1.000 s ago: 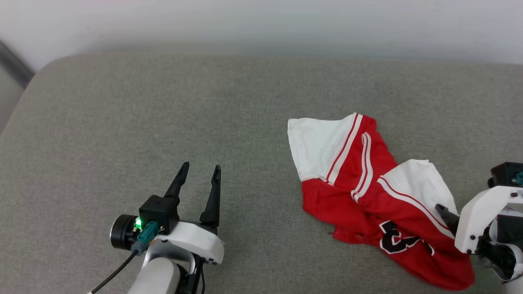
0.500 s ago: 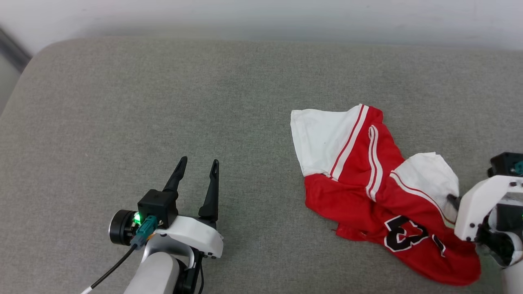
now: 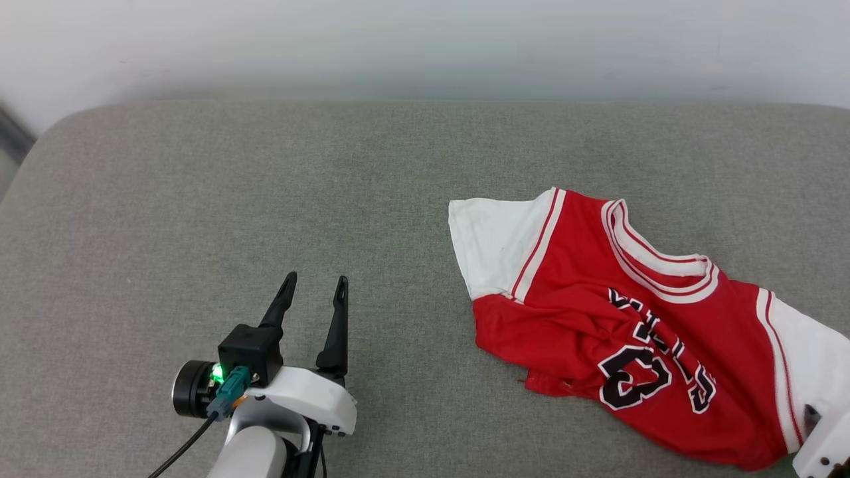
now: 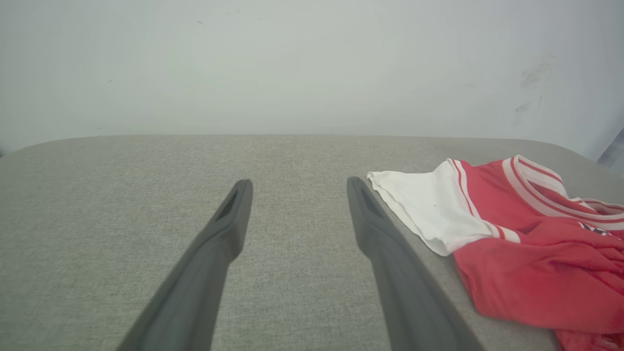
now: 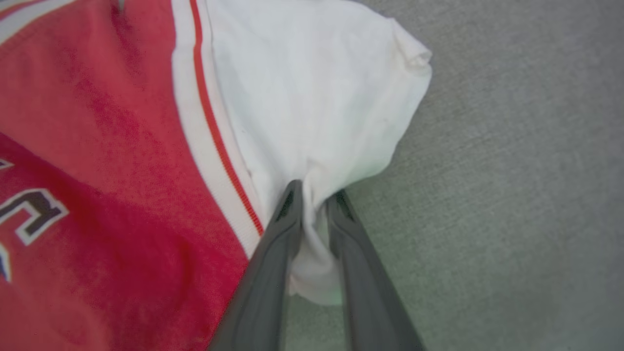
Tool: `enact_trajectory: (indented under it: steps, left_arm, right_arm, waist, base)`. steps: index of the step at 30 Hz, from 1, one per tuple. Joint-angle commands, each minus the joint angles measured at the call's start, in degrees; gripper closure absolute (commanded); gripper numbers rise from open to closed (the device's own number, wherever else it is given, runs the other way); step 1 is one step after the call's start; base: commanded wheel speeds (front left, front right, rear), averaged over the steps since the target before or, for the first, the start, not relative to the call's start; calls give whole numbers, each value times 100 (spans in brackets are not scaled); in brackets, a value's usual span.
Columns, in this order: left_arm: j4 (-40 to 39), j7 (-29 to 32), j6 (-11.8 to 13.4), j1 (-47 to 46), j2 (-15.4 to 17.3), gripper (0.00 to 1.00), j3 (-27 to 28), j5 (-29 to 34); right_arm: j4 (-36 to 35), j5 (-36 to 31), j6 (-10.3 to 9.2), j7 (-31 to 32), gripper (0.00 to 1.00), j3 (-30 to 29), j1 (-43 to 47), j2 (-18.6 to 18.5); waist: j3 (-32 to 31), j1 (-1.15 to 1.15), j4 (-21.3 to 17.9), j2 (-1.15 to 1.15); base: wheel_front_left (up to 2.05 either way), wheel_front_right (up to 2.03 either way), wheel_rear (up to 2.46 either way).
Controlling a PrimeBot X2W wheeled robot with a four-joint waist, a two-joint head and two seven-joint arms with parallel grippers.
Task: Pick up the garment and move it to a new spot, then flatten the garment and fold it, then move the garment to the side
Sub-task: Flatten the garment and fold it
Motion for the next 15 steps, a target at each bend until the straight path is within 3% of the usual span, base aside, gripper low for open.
enact_trajectory:
  steps: [1,8,15]
  left_arm:
    - [-5,-13,24,58,23,0,26,-18]
    - [19,-14,105,236,92,0,122,-79]
    - [54,36,180,470,163,0,160,-126]
  right_arm:
    - [30,46,-4,-160,0,18,-11,37]
    - [-233,-179,-3,-1580,0,-21,-212,162]
    - [-685,-282,-4,-2555,0,641,-31,188]
  waist:
    - [-32,0,-25,0]
    - [-280,0,-87,0]
    - [-622,0,-118,0]
  base:
    - [0,0,0]
    - [0,0,0]
    - [0,0,0]
